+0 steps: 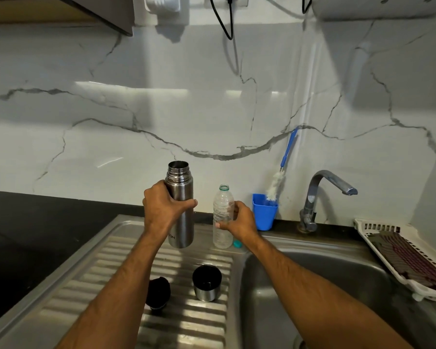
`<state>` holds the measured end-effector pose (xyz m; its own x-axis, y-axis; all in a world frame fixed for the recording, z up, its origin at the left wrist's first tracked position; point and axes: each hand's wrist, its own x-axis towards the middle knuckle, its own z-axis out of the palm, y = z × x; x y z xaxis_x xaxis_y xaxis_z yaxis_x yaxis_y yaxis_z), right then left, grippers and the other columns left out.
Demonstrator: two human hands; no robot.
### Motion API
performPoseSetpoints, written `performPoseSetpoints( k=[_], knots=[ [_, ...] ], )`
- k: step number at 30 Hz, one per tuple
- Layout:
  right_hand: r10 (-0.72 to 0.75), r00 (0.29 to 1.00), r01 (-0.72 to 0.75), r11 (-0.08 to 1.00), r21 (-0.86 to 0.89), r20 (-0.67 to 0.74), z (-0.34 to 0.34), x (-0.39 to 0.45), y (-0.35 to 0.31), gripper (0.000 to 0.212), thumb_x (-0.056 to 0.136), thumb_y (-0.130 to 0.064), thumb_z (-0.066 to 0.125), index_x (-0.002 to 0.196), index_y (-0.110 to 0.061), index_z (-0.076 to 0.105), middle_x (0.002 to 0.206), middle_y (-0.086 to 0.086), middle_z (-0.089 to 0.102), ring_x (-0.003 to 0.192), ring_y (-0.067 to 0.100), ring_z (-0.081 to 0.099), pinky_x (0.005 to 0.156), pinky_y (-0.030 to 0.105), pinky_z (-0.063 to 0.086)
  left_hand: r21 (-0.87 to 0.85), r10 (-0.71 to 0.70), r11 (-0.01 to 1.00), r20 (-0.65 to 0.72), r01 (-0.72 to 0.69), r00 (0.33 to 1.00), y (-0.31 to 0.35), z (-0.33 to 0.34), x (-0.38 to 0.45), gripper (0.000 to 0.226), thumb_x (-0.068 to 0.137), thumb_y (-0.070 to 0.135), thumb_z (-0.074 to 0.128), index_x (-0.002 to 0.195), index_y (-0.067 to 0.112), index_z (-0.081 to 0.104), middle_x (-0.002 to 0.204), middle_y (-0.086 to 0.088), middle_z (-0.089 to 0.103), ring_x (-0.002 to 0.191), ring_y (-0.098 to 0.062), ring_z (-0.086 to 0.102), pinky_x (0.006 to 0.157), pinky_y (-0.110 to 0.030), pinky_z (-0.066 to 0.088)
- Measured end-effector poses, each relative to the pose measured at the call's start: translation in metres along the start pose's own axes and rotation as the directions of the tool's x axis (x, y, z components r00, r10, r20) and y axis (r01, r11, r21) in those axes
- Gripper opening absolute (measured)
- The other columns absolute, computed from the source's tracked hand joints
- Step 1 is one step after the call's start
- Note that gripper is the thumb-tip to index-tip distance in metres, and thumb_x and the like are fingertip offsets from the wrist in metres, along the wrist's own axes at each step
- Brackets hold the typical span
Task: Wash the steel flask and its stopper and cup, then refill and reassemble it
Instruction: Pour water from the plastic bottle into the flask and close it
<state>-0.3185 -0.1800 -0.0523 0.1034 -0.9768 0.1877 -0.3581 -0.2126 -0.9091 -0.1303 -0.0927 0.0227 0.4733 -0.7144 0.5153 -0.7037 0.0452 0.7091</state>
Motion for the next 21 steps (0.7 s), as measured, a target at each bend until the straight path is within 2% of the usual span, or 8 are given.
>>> performPoseSetpoints(
  k=[5,14,18,21],
  knots=[
    [0.005,1.000,-0.004,1.000,-0.013,0.010,0.000,0.000,0.000,0.070,0.071,-0.012,0.091,0.130,-0.015,0.054,0.130,0.003,0.065,0.121,0.022,0.062,0.104,0.038,0.053,0.002,0.002,1.000,0.003,-0.002,1.000,-0.002,0.001,-0.001,0.055,0.056,0.037,0.098,0.096,0.012,0.069,0.080,0.004,0.063,0.063,-0.002,0.052,0.055,-0.013,0.034],
    [0.020,1.000,-0.019,0.999,-0.036,0.012,-0.005,0.000,0.004,0.077,0.069,-0.010,0.092,0.134,-0.012,0.052,0.132,0.004,0.063,0.122,0.022,0.061,0.102,0.035,0.052,-0.008,0.011,1.000,-0.002,-0.011,1.000,-0.005,-0.003,-0.003,0.053,0.055,0.037,0.098,0.092,0.016,0.068,0.078,0.005,0.063,0.064,-0.006,0.056,0.061,-0.022,0.041],
    [0.050,0.999,-0.050,0.998,-0.037,-0.006,-0.009,-0.004,0.007,0.076,0.066,-0.011,0.094,0.131,-0.011,0.054,0.124,0.003,0.065,0.114,0.020,0.063,0.098,0.035,0.055,0.000,0.005,1.000,-0.010,-0.005,1.000,-0.003,-0.010,-0.004,0.052,0.055,0.038,0.098,0.090,0.016,0.067,0.078,0.003,0.064,0.063,-0.005,0.054,0.058,-0.021,0.038],
    [0.074,0.994,-0.077,0.996,-0.039,-0.079,-0.012,-0.013,0.011,0.065,0.064,-0.009,0.094,0.120,-0.010,0.060,0.107,0.001,0.066,0.099,0.015,0.063,0.086,0.025,0.055,-0.004,0.006,1.000,-0.021,-0.006,1.000,-0.004,-0.019,-0.007,0.052,0.055,0.039,0.098,0.088,0.017,0.065,0.077,0.003,0.064,0.062,-0.002,0.053,0.058,-0.021,0.039]
  ],
)
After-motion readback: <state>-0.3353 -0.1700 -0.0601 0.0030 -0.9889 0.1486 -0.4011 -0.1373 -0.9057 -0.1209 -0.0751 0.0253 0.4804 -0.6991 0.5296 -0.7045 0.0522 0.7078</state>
